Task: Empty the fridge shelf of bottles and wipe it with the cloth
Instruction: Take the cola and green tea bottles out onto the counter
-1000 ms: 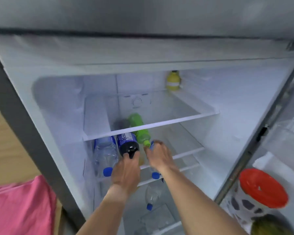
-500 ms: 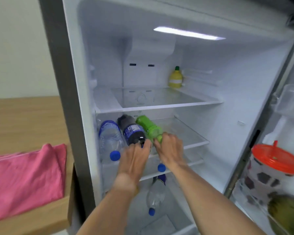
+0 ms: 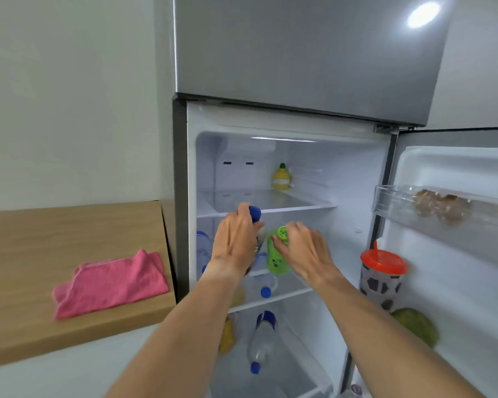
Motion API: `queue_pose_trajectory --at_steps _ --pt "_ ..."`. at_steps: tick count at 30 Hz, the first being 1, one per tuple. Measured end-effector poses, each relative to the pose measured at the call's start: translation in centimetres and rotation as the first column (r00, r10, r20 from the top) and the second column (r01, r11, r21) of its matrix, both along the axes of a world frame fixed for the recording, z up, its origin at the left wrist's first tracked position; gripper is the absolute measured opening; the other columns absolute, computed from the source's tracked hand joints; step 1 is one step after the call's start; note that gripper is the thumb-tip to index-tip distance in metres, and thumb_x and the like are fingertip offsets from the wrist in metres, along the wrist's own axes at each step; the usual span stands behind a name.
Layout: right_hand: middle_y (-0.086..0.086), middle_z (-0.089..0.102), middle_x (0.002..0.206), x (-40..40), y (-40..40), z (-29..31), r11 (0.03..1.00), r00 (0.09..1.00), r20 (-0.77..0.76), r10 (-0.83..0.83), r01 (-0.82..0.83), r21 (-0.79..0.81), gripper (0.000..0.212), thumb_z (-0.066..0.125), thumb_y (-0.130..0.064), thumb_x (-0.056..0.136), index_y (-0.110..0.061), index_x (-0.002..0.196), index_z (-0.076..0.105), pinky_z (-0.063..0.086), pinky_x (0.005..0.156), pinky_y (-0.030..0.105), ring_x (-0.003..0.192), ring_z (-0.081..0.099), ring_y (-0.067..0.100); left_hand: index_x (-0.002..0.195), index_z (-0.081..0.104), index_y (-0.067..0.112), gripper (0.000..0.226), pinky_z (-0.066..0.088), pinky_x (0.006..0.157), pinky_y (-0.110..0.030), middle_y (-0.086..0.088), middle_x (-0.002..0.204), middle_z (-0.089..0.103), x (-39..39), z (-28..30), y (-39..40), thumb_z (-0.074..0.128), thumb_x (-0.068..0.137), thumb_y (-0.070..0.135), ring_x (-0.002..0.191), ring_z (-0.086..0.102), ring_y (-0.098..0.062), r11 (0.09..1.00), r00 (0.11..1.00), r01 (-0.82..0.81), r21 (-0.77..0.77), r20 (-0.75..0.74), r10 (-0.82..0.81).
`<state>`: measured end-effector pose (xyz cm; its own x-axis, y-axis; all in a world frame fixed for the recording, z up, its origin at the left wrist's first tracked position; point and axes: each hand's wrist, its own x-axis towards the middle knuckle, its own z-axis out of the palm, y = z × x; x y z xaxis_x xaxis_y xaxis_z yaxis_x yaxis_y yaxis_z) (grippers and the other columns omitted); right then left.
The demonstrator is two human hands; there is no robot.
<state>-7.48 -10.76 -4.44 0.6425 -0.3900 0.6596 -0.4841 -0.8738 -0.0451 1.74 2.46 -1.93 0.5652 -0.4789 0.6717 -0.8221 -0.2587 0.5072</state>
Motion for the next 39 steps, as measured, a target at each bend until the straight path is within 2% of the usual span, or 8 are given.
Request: queue_pose_trajectory --at_steps 4,7,10,13,20,23,31,39 --pt "0.014 0.065 0.096 -2.2 2.2 2.9 0.999 1.0 0.021 -0.003 0.002 0.037 0.042 0.047 -0.049 0.1 -0.009 0.092 0.056 0.036 0.068 0.036 0.084 0.063 0.036 0.116 0.058 0.009 0.025 0.049 0.09 -0.04 -0.007 0.111 0.063 -2.3 2.9 1.5 0.053 0.099 0.027 0.104 0.058 -0.028 0.99 0.973 -0.028 -0.135 -0.23 -0.004" --pt "0.009 0.058 0.082 -3.8 3.7 4.7 0.998 1.0 -0.002 -0.017 0.017 0.067 0.044 0.042 -0.05 0.101 -0.011 0.083 0.051 0.037 0.061 0.035 0.071 0.057 0.033 0.112 0.063 0.007 0.027 0.051 0.093 -0.045 -0.012 0.114 0.067 -3.6 4.7 2.9 0.052 0.098 0.027 0.107 0.061 -0.033 0.996 0.966 -0.052 -0.071 -0.256 0.032" --pt "0.001 0.05 0.065 -4.8 5.3 6.3 0.997 1.0 0.015 0.001 -0.002 0.076 0.046 0.041 -0.049 0.099 -0.014 0.069 0.045 0.028 0.048 0.03 0.053 0.047 0.02 0.093 0.068 0.001 0.028 0.053 0.083 -0.045 -0.021 0.103 0.068 -3.8 6.9 5.4 0.051 0.094 0.024 0.098 0.063 -0.043 0.998 0.963 -0.062 0.019 -0.261 0.064" --pt "0.0 0.047 0.06 -5.3 7.7 8.8 0.994 0.997 0.035 0.067 -0.07 0.089 0.049 0.042 -0.048 0.098 -0.012 0.064 0.044 0.023 0.045 0.027 0.048 0.043 0.015 0.062 0.054 0.01 0.027 0.049 0.07 -0.039 -0.016 0.085 0.059 -3.6 9.9 8.7 0.054 0.088 0.019 0.079 0.058 -0.037 0.998 0.969 -0.059 0.025 -0.237 0.064" --pt "0.003 0.045 0.059 -3.7 15.2 16.6 0.982 0.979 0.083 0.185 -0.187 0.006 0.047 0.043 -0.047 0.094 -0.015 0.059 0.04 0.025 0.047 0.03 0.05 0.043 0.02 0.06 0.061 0.006 0.031 0.037 0.051 -0.027 -0.01 0.074 0.06 -2.6 17.9 17.3 0.061 0.082 0.028 0.057 0.045 -0.026 0.995 0.986 -0.094 0.045 -0.136 0.099" --pt "0.004 0.043 0.057 -1.8 18.4 19.4 0.978 0.971 0.119 0.209 -0.207 -0.024 0.047 0.041 -0.046 0.093 -0.014 0.058 0.041 0.029 0.05 0.032 0.052 0.045 0.026 0.048 0.041 0.017 0.04 0.03 0.048 -0.027 -0.004 0.065 0.045 -1.6 20.3 20.3 0.06 0.081 0.027 0.052 0.036 -0.025 0.987 0.984 -0.151 -0.05 -0.105 0.146" --pt "0.002 0.047 0.057 6.7 25.3 21.2 0.947 0.927 0.217 0.305 -0.318 0.03 0.048 0.042 -0.04 0.098 -0.011 0.061 0.049 0.031 0.048 0.03 0.053 0.047 0.024 0.059 0.032 0.013 0.034 0.031 0.051 -0.026 -0.008 0.068 0.042 3.6 22.4 26.7 0.052 0.085 0.025 0.059 0.032 -0.027 0.953 0.958 -0.288 -0.098 -0.017 0.288" --pt "0.009 0.062 0.08 18.8 28.5 19.6 0.918 0.916 0.157 0.37 -0.387 0.091 0.046 0.042 -0.046 0.1 -0.006 0.085 0.059 0.048 0.063 0.036 0.072 0.061 0.031 0.092 0.063 0.001 0.034 0.054 0.07 -0.039 -0.013 0.103 0.066 13.1 19.8 30.5 0.055 0.096 0.034 0.089 0.065 -0.035 0.902 0.908 -0.419 -0.102 -0.028 0.419"
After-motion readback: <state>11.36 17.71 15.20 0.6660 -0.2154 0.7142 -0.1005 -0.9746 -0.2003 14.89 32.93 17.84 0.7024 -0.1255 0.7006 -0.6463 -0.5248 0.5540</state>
